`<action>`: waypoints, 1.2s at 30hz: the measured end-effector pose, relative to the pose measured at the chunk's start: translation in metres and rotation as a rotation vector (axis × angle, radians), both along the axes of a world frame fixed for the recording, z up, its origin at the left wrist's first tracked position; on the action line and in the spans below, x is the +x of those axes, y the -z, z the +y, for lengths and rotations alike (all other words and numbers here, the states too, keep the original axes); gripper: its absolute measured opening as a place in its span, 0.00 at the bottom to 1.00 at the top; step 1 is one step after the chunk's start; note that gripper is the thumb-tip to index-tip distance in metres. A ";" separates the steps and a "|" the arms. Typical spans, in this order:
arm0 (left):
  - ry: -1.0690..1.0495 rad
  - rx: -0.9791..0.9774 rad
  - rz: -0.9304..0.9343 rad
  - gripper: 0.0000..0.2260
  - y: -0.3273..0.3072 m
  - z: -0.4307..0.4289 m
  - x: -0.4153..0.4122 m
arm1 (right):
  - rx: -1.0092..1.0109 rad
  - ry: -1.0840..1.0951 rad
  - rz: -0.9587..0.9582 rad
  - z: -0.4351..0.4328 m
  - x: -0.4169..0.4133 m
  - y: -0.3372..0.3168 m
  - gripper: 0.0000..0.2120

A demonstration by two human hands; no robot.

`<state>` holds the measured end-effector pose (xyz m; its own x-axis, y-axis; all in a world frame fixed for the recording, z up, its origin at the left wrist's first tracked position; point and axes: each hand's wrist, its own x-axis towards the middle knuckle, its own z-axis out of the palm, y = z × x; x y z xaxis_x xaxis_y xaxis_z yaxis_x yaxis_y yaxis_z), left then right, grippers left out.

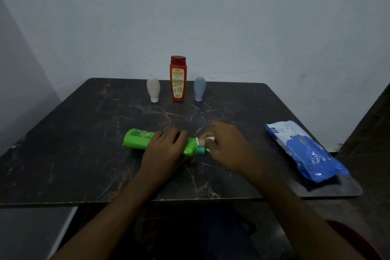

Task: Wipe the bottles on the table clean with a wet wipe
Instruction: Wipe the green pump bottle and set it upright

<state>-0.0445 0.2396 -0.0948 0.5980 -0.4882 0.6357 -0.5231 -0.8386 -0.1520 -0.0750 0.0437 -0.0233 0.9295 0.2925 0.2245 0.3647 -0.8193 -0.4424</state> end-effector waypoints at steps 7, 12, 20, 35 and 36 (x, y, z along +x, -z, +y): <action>-0.063 -0.018 0.018 0.25 -0.003 0.006 0.005 | -0.181 -0.086 -0.349 -0.008 -0.011 0.015 0.11; -0.055 -0.292 0.175 0.23 -0.038 0.000 0.010 | 0.270 0.085 -0.599 -0.017 -0.015 0.016 0.09; 0.111 -0.740 0.371 0.22 -0.071 -0.010 0.000 | 1.499 0.297 -0.006 -0.006 -0.004 -0.002 0.11; 0.196 -0.835 0.295 0.17 -0.070 -0.016 -0.011 | 1.243 0.201 -0.108 0.036 -0.013 -0.030 0.06; 0.182 -0.812 0.290 0.17 -0.068 -0.014 -0.009 | 1.210 0.179 -0.096 0.032 -0.013 -0.029 0.06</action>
<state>-0.0539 0.2254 -0.0264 0.7464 -0.0550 0.6633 -0.5847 -0.5302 0.6140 -0.0884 0.0762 0.0053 0.8999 -0.2818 0.3327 0.3624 0.0590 -0.9302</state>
